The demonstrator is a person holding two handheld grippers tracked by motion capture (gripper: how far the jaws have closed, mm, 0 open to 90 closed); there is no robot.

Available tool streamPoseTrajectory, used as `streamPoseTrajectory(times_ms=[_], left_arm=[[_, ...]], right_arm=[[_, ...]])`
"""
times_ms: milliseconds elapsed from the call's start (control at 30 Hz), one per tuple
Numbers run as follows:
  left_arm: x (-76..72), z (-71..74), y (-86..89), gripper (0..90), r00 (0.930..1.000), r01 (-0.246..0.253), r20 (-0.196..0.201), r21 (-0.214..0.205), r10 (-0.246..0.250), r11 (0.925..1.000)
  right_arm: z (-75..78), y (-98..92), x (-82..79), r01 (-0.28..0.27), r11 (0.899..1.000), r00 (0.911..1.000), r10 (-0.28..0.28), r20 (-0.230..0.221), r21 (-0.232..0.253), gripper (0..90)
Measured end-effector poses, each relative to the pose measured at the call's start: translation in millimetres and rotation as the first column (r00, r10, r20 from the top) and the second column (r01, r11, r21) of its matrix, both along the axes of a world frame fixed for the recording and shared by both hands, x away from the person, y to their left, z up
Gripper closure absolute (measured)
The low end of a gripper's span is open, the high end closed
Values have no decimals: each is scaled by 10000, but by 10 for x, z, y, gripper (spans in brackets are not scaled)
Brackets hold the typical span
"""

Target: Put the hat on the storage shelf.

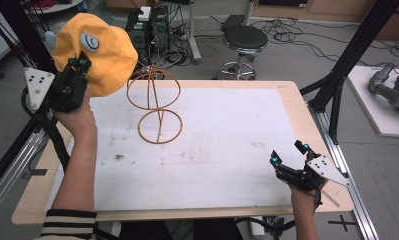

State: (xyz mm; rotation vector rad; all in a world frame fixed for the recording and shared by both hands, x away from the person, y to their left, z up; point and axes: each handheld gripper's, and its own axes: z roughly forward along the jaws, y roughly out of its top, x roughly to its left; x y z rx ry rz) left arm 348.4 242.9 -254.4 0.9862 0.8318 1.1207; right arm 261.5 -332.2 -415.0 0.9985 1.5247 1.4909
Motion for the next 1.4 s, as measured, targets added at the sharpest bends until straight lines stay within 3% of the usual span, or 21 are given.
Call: streamPoseTrajectory(times_ms=[267, 500, 733, 1133, 1300, 1400], left_arm=[[62, 87, -443, 870, 9970, 739, -261, 575, -725, 9956], [167, -3, -724, 870, 9926, 1020, -749, 894, -954, 9908], [259, -187, -773, 869, 9889, 1005, -1173, 761, -912, 9920], [306, -287, -847, 850, 9814, 1189, -1623, 964, -1023, 9882], [315, -330, -831, 778, 9791, 1161, -1795, 1047, -961, 9877], [297, -351, -829, 663, 9831, 982, -1636, 915, -823, 9909]], right_arm=[[72, -5, -41, -54, 9998, 9997, 50, 250, 174, 107], [122, -37, -76, -32, 9993, 9991, 17, 415, 366, 107], [146, -62, -83, -20, 9991, 9984, -4, 568, 424, 107], [145, -55, -78, -8, 9993, 9985, -13, 551, 381, 107], [145, -55, -81, 4, 9992, 9987, -25, 510, 412, 107], [147, -58, -78, 12, 9993, 9985, -32, 552, 362, 107]])
